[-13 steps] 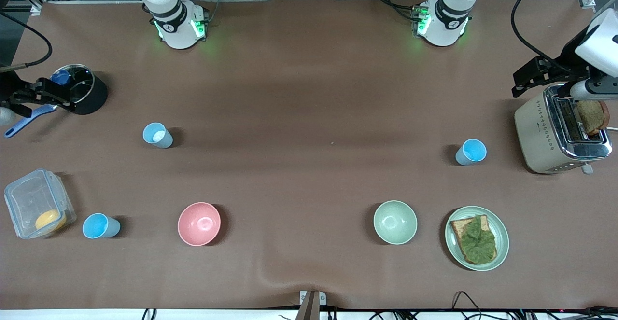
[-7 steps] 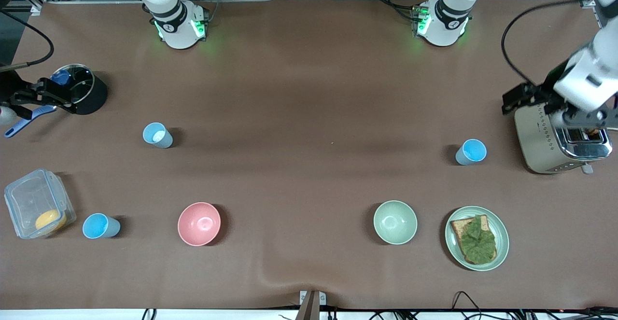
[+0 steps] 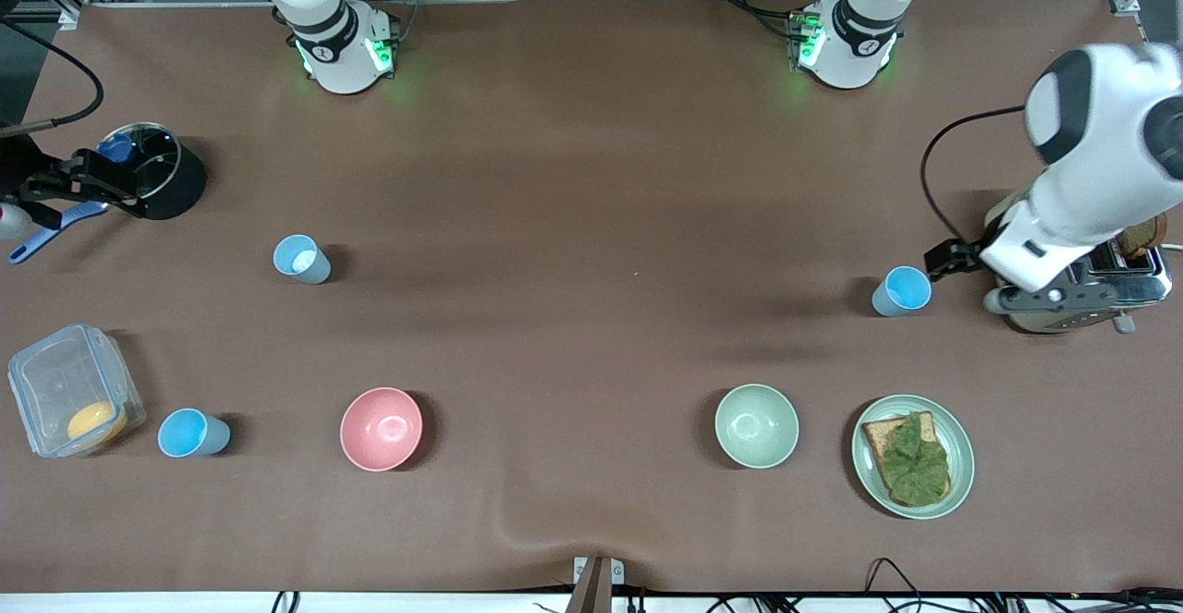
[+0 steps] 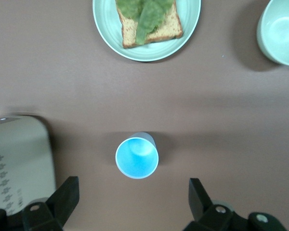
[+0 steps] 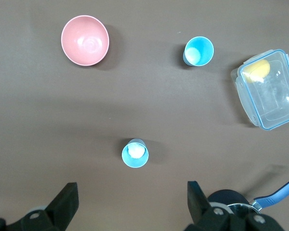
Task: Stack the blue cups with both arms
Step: 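Reach the left gripper down to the blue cup beside the toaster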
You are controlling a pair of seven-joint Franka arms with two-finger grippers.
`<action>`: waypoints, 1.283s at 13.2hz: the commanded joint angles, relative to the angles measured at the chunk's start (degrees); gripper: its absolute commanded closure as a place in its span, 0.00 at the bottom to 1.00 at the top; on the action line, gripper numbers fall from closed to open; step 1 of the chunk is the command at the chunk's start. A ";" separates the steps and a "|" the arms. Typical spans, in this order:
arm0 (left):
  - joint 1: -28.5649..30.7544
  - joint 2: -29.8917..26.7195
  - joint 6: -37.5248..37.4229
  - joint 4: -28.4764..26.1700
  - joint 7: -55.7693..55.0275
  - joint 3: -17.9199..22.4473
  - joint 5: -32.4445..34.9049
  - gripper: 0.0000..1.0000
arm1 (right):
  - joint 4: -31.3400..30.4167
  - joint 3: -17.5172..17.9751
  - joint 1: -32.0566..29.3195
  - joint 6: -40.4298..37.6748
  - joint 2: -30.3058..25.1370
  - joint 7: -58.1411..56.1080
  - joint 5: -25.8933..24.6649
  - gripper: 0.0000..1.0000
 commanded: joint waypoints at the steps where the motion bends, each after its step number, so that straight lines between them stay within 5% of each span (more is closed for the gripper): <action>1: 1.10 -0.02 6.70 -5.63 0.57 -0.25 1.37 0.00 | -0.51 0.24 0.19 0.00 -1.09 0.26 -0.18 0.00; 6: 2.78 2.62 16.12 -10.91 0.66 -0.33 1.45 0.00 | -0.51 0.15 -0.08 0.00 -1.00 0.26 -0.27 0.00; 17: 6.03 6.75 18.23 -12.59 0.75 -0.51 1.45 0.00 | -0.51 0.15 -0.08 0.00 -1.00 0.17 -0.36 0.00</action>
